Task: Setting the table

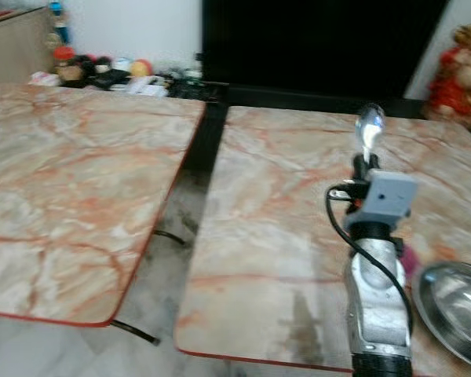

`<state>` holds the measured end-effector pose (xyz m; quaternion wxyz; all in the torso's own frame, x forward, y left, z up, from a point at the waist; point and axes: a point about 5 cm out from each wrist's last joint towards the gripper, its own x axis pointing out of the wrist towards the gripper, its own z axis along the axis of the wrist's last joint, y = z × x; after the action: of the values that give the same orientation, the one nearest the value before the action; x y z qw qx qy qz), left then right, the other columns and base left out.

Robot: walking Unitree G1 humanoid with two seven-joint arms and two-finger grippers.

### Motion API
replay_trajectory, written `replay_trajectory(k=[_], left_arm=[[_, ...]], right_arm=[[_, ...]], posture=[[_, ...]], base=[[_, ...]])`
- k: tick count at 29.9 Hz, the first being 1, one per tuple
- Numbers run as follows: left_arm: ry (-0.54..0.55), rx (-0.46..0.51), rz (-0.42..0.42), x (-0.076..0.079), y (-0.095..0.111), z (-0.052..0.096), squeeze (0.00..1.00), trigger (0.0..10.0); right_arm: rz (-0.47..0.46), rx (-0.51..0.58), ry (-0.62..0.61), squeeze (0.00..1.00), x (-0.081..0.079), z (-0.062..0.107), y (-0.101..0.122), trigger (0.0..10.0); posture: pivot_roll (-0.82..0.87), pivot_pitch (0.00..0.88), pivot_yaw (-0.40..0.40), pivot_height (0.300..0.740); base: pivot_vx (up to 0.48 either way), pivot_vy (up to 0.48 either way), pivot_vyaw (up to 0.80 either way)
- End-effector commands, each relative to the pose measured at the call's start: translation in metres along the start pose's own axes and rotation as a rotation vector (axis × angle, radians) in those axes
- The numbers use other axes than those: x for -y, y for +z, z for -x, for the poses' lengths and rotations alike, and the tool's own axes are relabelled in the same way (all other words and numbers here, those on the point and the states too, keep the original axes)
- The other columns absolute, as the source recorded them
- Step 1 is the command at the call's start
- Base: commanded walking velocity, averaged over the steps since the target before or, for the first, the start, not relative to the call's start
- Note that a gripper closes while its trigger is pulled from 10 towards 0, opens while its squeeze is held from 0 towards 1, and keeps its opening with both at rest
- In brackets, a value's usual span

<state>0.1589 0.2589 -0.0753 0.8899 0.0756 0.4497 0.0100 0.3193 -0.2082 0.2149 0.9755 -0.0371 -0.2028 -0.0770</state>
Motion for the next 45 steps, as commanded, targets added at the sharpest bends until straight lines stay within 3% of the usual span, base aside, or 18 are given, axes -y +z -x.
replay_trajectory(k=[1, 20, 32, 38, 42, 43, 45], left_arm=[[-0.016, -0.020, 0.012, 0.006, -0.005, 0.000, 0.00, 10.0], [-0.019, -0.025, 0.005, 0.008, -0.006, 0.000, 0.00, 10.0], [-0.016, -0.037, 0.004, 0.007, -0.007, 0.000, 0.00, 10.0], [-0.020, -0.042, 0.003, 0.008, -0.008, 0.000, 0.00, 10.0], [-0.031, -0.052, 0.001, 0.009, -0.010, 0.000, 0.00, 10.0], [-0.031, -0.052, 0.001, 0.009, -0.010, 0.000, 0.00, 10.0], [-0.036, -0.054, 0.002, 0.009, -0.010, 0.000, 0.00, 10.0]], right_arm=[[0.011, 0.022, -0.018, 0.00, 0.006, 0.000, 0.005, 10.0], [0.052, -0.006, -0.032, 0.00, 0.016, 0.001, 0.003, 10.0], [0.102, -0.103, -0.061, 0.00, 0.032, 0.015, -0.013, 10.0], [0.167, -0.198, -0.046, 0.00, 0.038, 0.019, -0.024, 10.0], [0.211, -0.369, -0.012, 0.00, 0.045, 0.034, -0.045, 10.0], [0.211, -0.369, -0.012, 0.00, 0.045, 0.034, -0.045, 10.0], [0.176, -0.479, 0.056, 0.00, 0.044, 0.046, -0.060, 10.0]], posture=[[-0.07, 0.086, 0.013, 0.740], [-0.07, 0.083, 0.014, 0.740], [-0.08, 0.068, 0.013, 0.740], [-0.08, 0.064, 0.012, 0.740], [-0.09, 0.066, 0.012, 0.740], [-0.09, 0.066, 0.012, 0.740], [-0.09, 0.074, 0.011, 0.740]], base=[[0.000, -0.480, 0.00], [0.000, -0.472, 0.00], [0.000, 0.000, 0.00], [0.000, 0.000, 0.00], [0.000, 0.000, 0.00], [0.000, 0.000, 0.00], [0.000, 0.000, 0.00]])
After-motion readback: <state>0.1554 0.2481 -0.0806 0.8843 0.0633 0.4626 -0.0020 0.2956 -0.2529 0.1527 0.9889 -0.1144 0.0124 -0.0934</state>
